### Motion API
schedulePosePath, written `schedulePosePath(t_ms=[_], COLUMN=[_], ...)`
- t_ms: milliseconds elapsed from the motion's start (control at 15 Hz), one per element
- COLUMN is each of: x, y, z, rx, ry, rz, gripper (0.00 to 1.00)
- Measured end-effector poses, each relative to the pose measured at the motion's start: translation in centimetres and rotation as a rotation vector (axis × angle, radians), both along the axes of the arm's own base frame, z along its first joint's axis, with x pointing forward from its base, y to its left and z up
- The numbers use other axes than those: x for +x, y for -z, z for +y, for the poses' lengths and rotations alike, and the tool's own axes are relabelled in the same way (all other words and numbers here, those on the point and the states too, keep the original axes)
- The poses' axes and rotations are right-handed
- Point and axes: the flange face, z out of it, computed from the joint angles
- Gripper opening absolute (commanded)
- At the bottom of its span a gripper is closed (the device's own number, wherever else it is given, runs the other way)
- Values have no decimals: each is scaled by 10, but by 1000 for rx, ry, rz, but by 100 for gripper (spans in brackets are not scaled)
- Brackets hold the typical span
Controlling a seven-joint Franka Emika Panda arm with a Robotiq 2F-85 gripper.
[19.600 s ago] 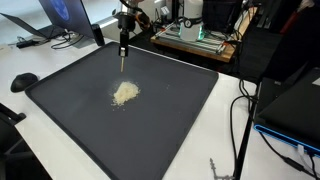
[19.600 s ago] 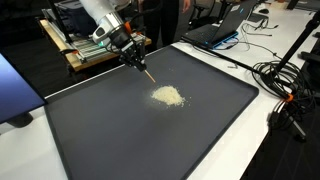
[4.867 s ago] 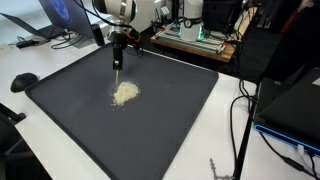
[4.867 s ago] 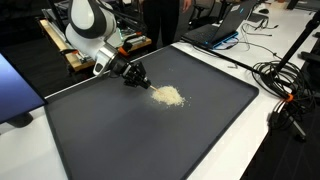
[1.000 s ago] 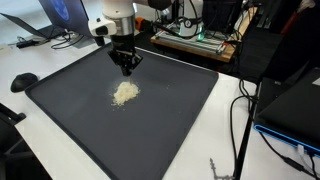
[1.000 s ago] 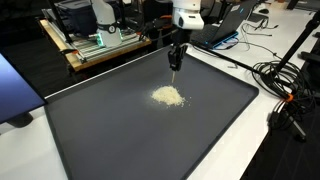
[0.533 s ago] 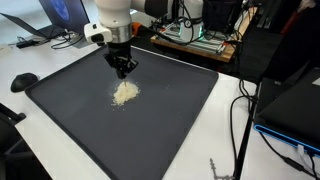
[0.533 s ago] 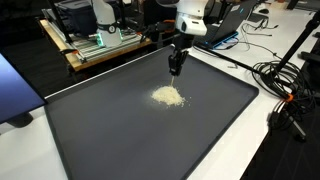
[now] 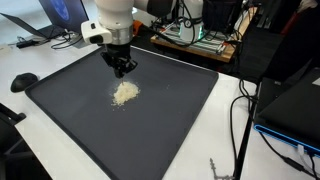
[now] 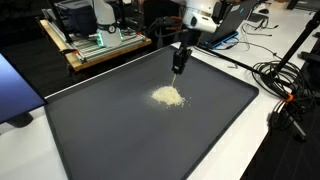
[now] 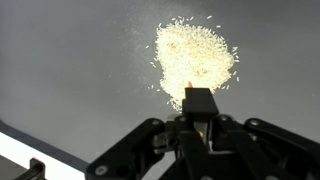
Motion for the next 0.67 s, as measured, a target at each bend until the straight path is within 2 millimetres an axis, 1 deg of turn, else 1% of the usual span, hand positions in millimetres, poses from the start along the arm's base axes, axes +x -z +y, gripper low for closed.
schedulePosePath(t_ms=[133,400,667], x=[5,15,20], y=[0,8,18], z=[14,41,54], rx=[-33,-88,-134], ry=[-20,-50,-69], rz=[17,51,76], gripper=[4,4,4])
